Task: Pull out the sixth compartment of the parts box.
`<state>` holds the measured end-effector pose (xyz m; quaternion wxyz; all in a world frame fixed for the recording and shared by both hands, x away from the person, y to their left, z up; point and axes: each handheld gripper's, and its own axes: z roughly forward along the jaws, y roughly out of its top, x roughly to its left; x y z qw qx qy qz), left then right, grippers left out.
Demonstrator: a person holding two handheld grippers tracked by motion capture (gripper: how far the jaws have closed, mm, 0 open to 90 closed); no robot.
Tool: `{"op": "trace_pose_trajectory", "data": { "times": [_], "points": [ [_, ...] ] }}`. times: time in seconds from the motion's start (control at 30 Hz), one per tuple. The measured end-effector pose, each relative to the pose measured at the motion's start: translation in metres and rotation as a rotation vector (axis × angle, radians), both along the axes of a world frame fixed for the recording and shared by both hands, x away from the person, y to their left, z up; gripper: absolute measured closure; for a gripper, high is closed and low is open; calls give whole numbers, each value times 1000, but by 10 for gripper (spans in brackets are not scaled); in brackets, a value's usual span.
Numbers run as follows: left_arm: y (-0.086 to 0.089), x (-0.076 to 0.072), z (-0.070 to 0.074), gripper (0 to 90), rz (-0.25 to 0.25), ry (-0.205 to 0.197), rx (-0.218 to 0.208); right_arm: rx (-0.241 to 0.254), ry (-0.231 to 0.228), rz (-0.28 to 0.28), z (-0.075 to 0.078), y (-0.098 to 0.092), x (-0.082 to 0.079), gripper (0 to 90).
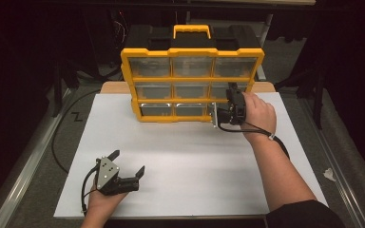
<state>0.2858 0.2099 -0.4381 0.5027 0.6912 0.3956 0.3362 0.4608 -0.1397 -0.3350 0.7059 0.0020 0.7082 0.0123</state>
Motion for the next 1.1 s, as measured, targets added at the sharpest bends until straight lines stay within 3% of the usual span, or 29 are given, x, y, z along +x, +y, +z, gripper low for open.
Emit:
{"op": "trace_pose_trajectory", "data": {
  "times": [0.3, 0.5, 1.1],
  "points": [
    [1, 0, 0, 3, 1, 0, -2, -11, -5, 5, -4, 1, 9, 694],
    [1, 1, 0, 3, 4, 1, -5, -52, -11, 2, -5, 1, 11, 713],
    [1, 1, 0, 3, 3, 2, -7, -50, -36, 1, -6, 2, 14, 791]
  ]
}}
